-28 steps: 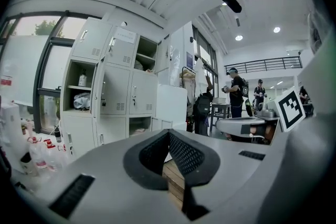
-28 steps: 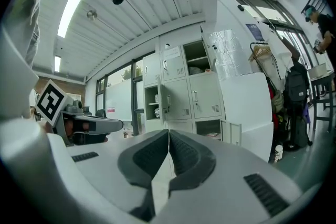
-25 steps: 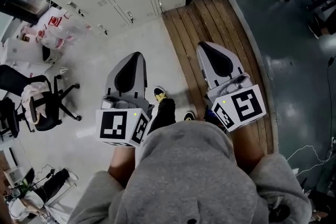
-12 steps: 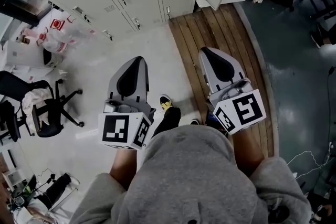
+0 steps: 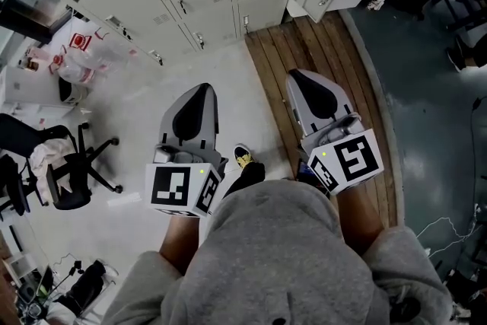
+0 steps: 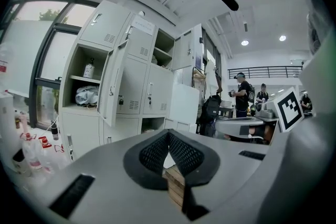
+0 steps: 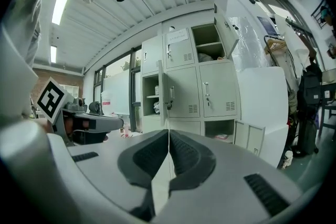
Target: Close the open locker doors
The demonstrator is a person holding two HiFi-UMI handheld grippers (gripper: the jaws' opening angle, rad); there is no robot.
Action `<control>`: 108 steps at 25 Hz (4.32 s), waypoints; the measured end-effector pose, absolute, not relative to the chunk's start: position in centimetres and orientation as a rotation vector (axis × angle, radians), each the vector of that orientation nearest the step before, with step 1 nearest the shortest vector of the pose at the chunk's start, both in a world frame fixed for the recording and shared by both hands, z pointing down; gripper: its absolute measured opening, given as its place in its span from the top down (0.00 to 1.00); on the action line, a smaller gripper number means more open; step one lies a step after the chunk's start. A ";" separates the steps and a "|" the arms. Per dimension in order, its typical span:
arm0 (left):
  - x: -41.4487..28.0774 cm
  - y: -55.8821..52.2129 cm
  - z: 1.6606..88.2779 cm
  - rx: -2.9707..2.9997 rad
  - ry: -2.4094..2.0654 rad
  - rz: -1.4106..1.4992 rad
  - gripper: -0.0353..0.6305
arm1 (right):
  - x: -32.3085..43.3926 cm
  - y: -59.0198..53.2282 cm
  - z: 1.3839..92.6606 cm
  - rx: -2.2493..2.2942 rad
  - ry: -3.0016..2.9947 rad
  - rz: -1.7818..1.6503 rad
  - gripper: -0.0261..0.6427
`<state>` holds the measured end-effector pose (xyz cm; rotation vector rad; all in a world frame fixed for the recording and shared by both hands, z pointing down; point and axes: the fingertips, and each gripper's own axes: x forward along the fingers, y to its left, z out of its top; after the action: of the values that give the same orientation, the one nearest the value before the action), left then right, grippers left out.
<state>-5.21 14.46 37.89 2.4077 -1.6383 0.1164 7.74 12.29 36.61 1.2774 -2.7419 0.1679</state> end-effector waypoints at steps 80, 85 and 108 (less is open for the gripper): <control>-1.0 -17.8 35.9 2.480 -1.712 0.215 0.93 | 21.3 -21.8 41.5 1.543 -2.513 0.148 0.92; -0.8 -19.2 36.6 2.456 -1.724 0.235 0.93 | 24.4 -24.6 43.2 1.608 -2.431 0.148 0.91; -1.3 -20.8 37.5 2.393 -1.761 0.228 0.93 | 34.0 -32.3 50.8 1.702 -2.132 0.252 0.70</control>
<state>-1.34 -20.76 37.46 2.3925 -1.7607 0.2282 34.02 -32.26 50.79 1.7023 -2.1320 0.2523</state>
